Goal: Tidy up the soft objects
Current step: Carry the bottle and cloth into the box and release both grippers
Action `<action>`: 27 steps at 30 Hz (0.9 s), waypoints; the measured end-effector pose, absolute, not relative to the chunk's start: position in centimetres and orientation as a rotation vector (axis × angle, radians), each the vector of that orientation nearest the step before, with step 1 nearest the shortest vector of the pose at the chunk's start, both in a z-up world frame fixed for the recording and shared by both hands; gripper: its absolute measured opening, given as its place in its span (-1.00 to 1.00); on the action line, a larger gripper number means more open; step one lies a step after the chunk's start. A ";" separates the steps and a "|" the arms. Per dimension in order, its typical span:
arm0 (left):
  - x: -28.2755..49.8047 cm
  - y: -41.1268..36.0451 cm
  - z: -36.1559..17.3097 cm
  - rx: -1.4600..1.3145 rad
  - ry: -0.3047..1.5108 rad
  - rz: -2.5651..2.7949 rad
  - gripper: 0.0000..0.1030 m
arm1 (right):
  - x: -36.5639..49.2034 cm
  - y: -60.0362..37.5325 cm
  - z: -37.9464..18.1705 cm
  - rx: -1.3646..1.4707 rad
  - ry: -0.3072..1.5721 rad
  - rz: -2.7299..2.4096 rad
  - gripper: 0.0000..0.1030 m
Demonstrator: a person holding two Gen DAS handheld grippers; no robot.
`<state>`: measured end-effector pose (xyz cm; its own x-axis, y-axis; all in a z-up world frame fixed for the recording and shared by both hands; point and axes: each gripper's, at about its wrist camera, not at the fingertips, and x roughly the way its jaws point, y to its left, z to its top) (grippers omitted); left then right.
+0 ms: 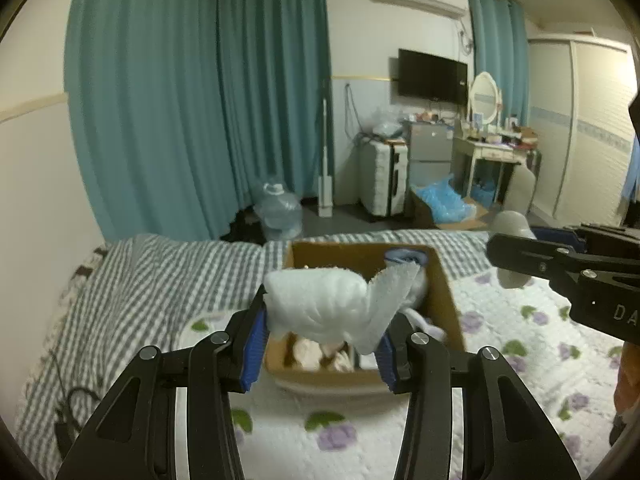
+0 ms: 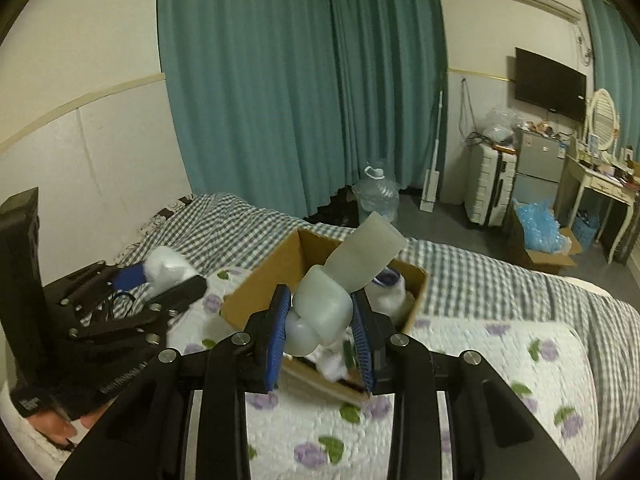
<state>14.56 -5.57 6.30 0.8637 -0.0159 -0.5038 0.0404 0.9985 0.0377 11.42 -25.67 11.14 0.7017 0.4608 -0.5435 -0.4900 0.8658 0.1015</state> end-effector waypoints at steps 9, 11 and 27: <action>22.7 -4.6 1.0 0.090 0.614 -0.019 -0.13 | 21.1 -22.2 6.2 -0.018 0.658 0.545 -0.42; 24.3 -4.8 -0.4 0.107 0.634 -0.029 -0.13 | 22.9 -22.0 5.2 -0.007 0.667 0.547 -0.42; 27.7 -7.2 -4.4 0.151 0.704 0.014 0.30 | 27.6 -23.7 3.0 0.070 0.653 0.533 0.35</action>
